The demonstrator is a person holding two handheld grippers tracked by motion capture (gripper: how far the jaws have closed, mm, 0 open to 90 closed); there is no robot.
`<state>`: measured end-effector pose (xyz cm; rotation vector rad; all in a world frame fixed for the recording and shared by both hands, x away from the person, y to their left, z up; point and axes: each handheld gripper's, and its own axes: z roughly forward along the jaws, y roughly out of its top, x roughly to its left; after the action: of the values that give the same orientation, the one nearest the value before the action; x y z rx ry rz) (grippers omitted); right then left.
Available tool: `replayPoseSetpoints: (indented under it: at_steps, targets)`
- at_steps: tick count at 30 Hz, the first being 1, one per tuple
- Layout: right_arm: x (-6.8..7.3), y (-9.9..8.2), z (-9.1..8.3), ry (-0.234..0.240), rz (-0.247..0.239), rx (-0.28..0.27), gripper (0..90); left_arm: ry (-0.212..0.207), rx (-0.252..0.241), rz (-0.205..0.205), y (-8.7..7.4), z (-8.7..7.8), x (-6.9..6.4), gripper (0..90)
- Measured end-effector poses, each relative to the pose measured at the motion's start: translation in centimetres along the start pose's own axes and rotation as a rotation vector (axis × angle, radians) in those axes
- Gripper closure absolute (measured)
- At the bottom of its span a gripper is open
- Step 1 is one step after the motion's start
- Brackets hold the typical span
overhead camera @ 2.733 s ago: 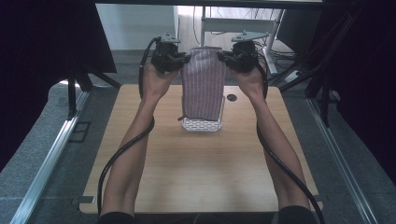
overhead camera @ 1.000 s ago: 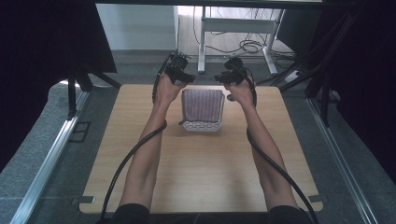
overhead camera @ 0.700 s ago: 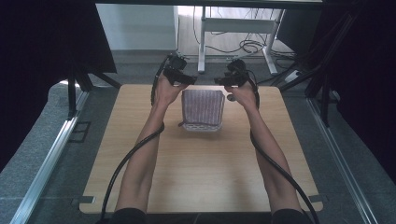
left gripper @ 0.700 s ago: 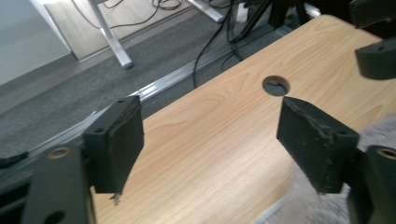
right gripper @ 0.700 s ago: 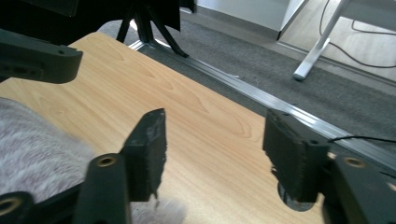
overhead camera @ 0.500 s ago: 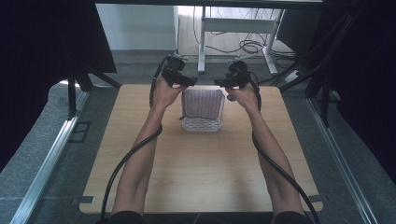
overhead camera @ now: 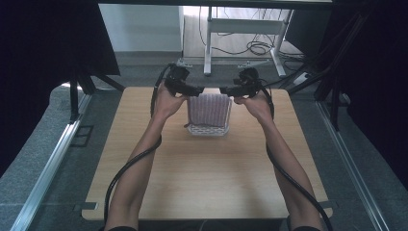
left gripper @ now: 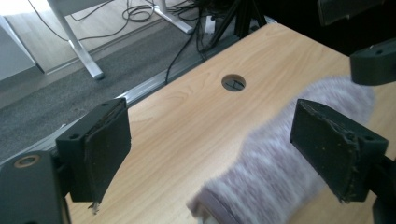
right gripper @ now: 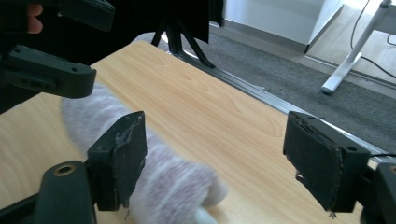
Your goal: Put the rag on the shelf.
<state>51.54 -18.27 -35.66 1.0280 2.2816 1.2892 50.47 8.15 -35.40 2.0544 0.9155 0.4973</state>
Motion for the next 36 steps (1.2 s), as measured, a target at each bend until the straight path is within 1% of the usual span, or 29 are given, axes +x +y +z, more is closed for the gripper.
replayPoseSetpoints:
  at_steps: [3, 4, 5, 7, 9, 11, 14, 15, 16, 17, 18, 19, 20, 21, 22, 23, 24, 25, 26, 27, 28, 30, 31, 32, 33, 35, 36]
  targets:
    - [0.6, -0.4, -0.5, 0.010, -0.010, 0.002, 18.9, -0.012, 0.000, 0.018, -0.3, -0.7, -0.4, 11.9]
    - [0.8, -0.5, -0.7, 0.015, -0.008, 0.000, 18.2, -0.012, 0.000, 0.018, -0.3, -0.7, -0.4, 11.9]
    - [1.0, -0.7, -0.9, 0.023, -0.008, 0.000, 17.9, -0.020, 0.001, 0.033, -0.6, -1.2, -0.7, 11.9]
    - [1.1, -0.9, -1.0, 0.028, -0.014, 0.002, 17.3, -0.023, -0.001, 0.038, -0.7, -1.5, -0.9, 11.8]
    - [1.6, -1.5, -1.5, 0.038, -0.027, 0.004, 16.0, -0.038, -0.012, 0.051, -1.4, -2.1, -1.5, 11.8]
    - [2.1, -2.0, -1.8, 0.042, -0.033, 0.006, 15.4, -0.041, -0.015, 0.063, -2.0, -2.4, -1.8, 11.8]
    - [2.7, -2.7, -2.1, 0.054, -0.046, 0.011, 14.5, -0.041, -0.022, 0.070, -2.9, -2.7, -2.2, 11.8]
    - [2.9, -2.9, -2.2, 0.056, -0.052, 0.011, 14.5, -0.041, -0.022, 0.070, -2.9, -2.7, -2.2, 11.8]
    - [3.1, -3.2, -2.3, 0.059, -0.058, 0.012, 14.5, -0.042, -0.027, 0.070, -3.6, -3.0, -2.5, 11.8]
    - [3.2, -3.5, -2.4, 0.059, -0.061, 0.016, 14.5, -0.047, -0.028, 0.070, -3.9, -3.2, -2.6, 11.9]
    - [3.2, -3.5, -2.4, 0.059, -0.061, 0.016, 14.5, -0.047, -0.028, 0.070, -3.9, -3.2, -2.6, 11.9]
    - [3.5, -4.1, -2.5, 0.055, -0.069, 0.021, 14.4, -0.051, -0.032, 0.068, -4.3, -3.3, -2.7, 11.9]
    - [3.7, -4.4, -2.6, 0.055, -0.073, 0.024, 14.4, -0.055, -0.037, 0.070, -5.1, -3.7, -2.9, 11.9]
    - [3.8, -4.8, -2.6, 0.058, -0.078, 0.028, 14.4, -0.055, -0.037, 0.070, -5.1, -3.7, -2.9, 11.9]
    - [3.9, -5.1, -2.7, 0.059, -0.081, 0.033, 14.3, -0.064, -0.048, 0.071, -6.0, -4.1, -3.1, 12.0]
    - [3.9, -5.1, -2.7, 0.059, -0.081, 0.033, 14.3, -0.064, -0.048, 0.071, -6.0, -4.1, -3.1, 12.1]
    - [4.2, -5.9, -2.9, 0.060, -0.086, 0.036, 14.2, -0.072, -0.044, 0.073, -6.9, -4.4, -3.2, 12.1]
    - [4.3, -6.3, -3.0, 0.067, -0.087, 0.036, 14.2, -0.071, -0.045, 0.073, -7.4, -4.6, -3.3, 12.1]
    - [4.3, -6.3, -3.0, 0.067, -0.087, 0.036, 14.2, -0.071, -0.045, 0.073, -7.4, -4.6, -3.3, 12.1]
    - [4.5, -7.2, -3.3, 0.081, -0.082, 0.035, 14.1, -0.075, -0.045, 0.069, -7.9, -4.7, -3.4, 12.1]
    - [4.6, -7.6, -3.4, 0.085, -0.079, 0.038, 14.1, -0.072, -0.046, 0.066, -8.8, -5.0, -3.7, 12.1]
    - [4.8, -8.4, -3.6, 0.094, -0.076, 0.041, 14.0, -0.076, -0.044, 0.066, -9.8, -5.3, -4.0, 12.2]
    - [4.8, -8.4, -3.6, 0.094, -0.076, 0.041, 14.0, -0.076, -0.044, 0.066, -9.8, -5.3, -4.0, 12.2]
    - [4.9, -8.8, -3.7, 0.099, -0.075, 0.043, 14.0, -0.074, -0.046, 0.064, -10.2, -5.5, -4.2, 12.2]
    - [5.0, -9.5, -3.8, 0.101, -0.082, 0.049, 14.0, -0.075, -0.043, 0.069, -11.1, -5.8, -4.6, 12.2]
    - [5.2, -10.3, -3.9, 0.105, -0.081, 0.057, 13.5, -0.073, -0.041, 0.073, -11.9, -6.1, -5.0, 12.2]
    - [5.3, -10.7, -3.9, 0.105, -0.083, 0.060, 13.5, -0.078, -0.038, 0.077, -12.3, -6.2, -5.2, 12.2]
